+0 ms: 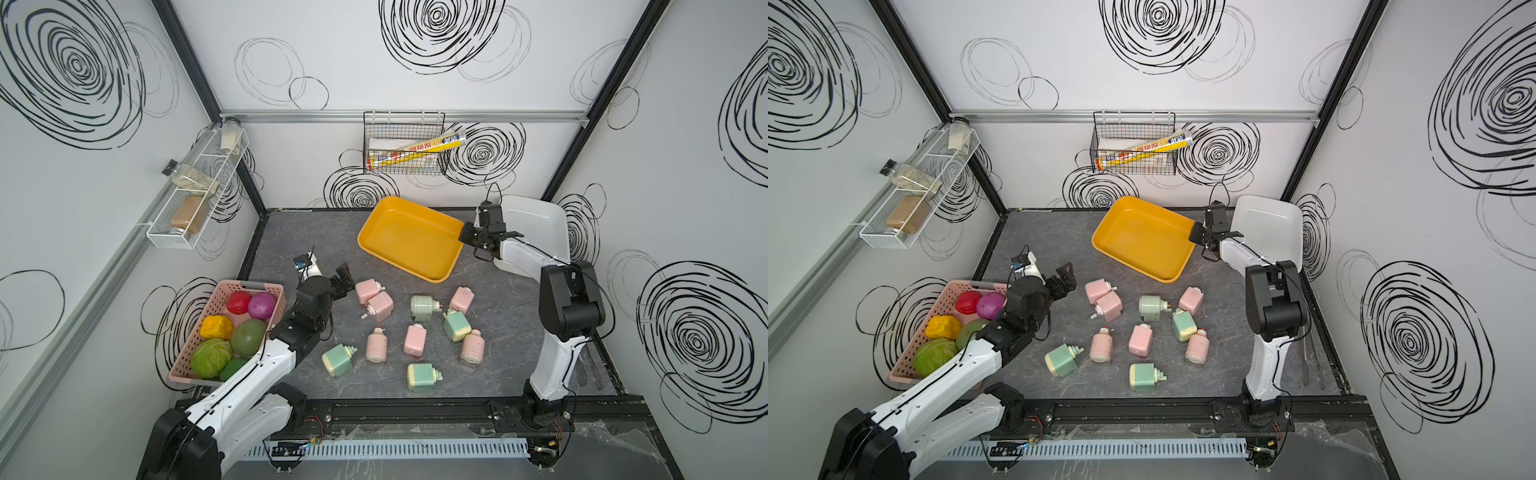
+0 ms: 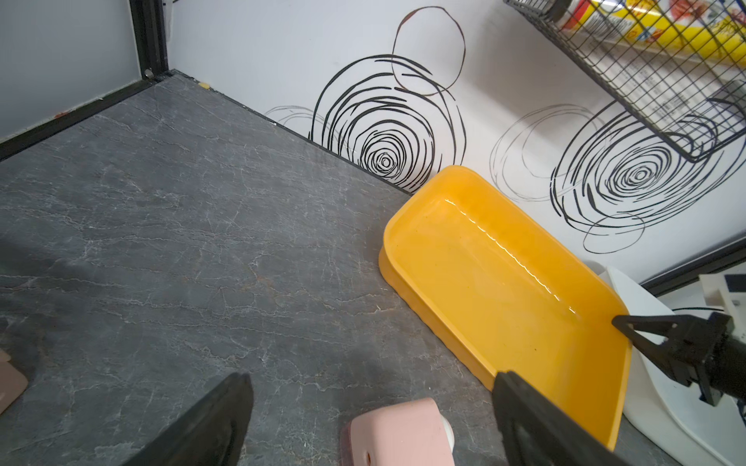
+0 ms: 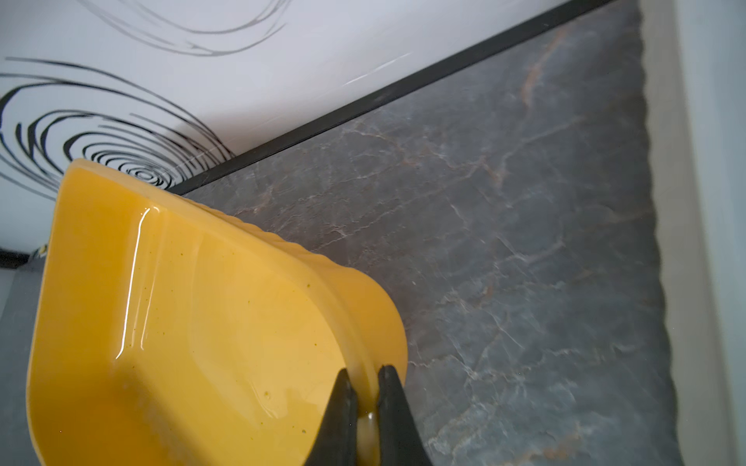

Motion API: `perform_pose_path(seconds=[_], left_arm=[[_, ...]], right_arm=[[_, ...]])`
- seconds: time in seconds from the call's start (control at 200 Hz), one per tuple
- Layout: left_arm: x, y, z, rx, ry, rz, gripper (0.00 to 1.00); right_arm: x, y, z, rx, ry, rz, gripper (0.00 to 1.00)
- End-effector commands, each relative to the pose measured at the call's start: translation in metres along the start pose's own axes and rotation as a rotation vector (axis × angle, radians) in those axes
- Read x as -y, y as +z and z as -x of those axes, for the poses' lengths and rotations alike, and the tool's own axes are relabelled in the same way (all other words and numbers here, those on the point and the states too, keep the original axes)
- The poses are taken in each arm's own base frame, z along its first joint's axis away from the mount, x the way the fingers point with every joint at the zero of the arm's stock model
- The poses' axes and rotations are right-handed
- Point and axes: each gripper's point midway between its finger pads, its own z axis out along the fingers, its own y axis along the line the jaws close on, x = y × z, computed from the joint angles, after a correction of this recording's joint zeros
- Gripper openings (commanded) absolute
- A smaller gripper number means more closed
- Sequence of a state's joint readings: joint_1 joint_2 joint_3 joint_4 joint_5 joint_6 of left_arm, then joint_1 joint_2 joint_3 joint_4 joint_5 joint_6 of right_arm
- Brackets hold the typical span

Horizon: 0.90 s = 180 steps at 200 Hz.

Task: Place the pencil sharpeners by color into the storage box
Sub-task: Move the storage box to the center of the board.

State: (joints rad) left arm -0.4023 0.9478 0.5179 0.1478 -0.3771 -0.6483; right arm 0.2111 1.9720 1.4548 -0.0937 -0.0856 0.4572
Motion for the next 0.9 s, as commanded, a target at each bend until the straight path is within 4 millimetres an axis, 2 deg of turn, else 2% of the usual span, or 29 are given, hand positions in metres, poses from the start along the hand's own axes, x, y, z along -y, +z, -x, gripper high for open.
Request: perform_pose_path(seconds=[0.0,0.25,0.36,0.61,0.706,0.806,0.896], left_arm=[[-0.01,0.0,0.001,0.013,-0.027,0.035,0.99],[-0.01,0.005,-0.007,-0.017,-0.039,0.032,0.99],[-0.011,0.006,-0.008,-0.018,-0.045,0.039,0.99],[-0.017,0.004,-0.011,-0.019,-0.063,0.057,0.99],[-0.02,0.003,-0.014,-0.024,-0.067,0.06,0.99],[-0.022,0.001,-0.015,-0.022,-0.07,0.062,0.99],[-0.025,0.0,-0.015,-0.017,-0.07,0.069,0.99]], right_arm=[[-0.024,0.013,-0.009,-0.114,-0.172,0.092,0.0],[-0.067,0.047,-0.01,-0.199,-0.27,0.114,0.0],[-0.095,0.058,-0.01,-0.179,-0.286,0.116,0.0],[-0.139,0.091,-0.015,-0.121,-0.27,0.076,0.0],[-0.15,0.097,-0.013,-0.105,-0.255,0.085,0.09],[-0.162,0.091,-0.008,-0.099,-0.248,0.129,0.27],[-0.164,0.081,-0.006,-0.102,-0.26,0.138,0.55]])
